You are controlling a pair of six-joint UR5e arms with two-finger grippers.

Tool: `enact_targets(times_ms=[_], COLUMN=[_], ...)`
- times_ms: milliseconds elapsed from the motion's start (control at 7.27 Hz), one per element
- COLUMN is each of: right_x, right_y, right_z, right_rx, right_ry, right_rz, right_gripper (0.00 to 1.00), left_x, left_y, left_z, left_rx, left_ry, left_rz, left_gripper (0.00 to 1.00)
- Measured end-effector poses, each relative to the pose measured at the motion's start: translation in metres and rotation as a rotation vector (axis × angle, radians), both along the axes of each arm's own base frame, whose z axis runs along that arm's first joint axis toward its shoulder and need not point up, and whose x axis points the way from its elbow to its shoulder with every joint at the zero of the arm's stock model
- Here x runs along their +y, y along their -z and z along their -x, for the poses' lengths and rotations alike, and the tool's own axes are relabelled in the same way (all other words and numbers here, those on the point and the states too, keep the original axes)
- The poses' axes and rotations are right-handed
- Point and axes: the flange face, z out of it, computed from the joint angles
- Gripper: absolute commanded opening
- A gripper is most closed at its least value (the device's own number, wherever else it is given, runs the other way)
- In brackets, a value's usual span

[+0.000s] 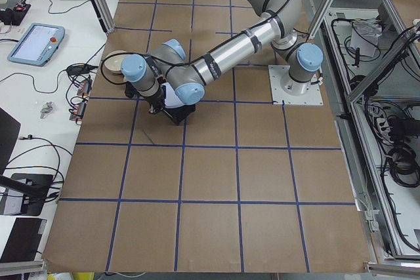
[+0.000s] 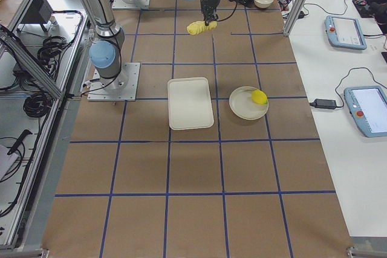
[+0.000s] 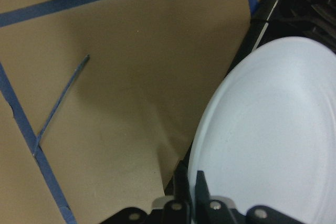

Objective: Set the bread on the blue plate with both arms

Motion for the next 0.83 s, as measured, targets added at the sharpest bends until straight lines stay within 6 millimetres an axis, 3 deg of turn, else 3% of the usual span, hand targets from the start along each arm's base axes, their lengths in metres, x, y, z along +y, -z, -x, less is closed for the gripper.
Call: enact_targets(times_ms=[275, 550, 825], right_x=[0.004, 0.004, 0.003], right_y=[0.003, 0.003, 0.004], right_z=[-0.008, -0.009, -0.009], right_rx=[0.002, 0.001, 0.002], right_ry=[0.003, 0.003, -0.004], right_rz=[-0.009, -0.009, -0.011], right_gripper=[0.08, 0.09, 0.09], left_x=[0.034, 0.074, 0.104], left_y=[-0.032, -0.049, -0.052], left_z=[0.047, 0.139, 0.233], left_rx=[0.0, -0.005, 0.002], left_ry=[-0.016, -0.006, 0.007], left_rz=[-0.021, -0.037, -0.042], left_gripper=[0.1, 0.06, 0.06])
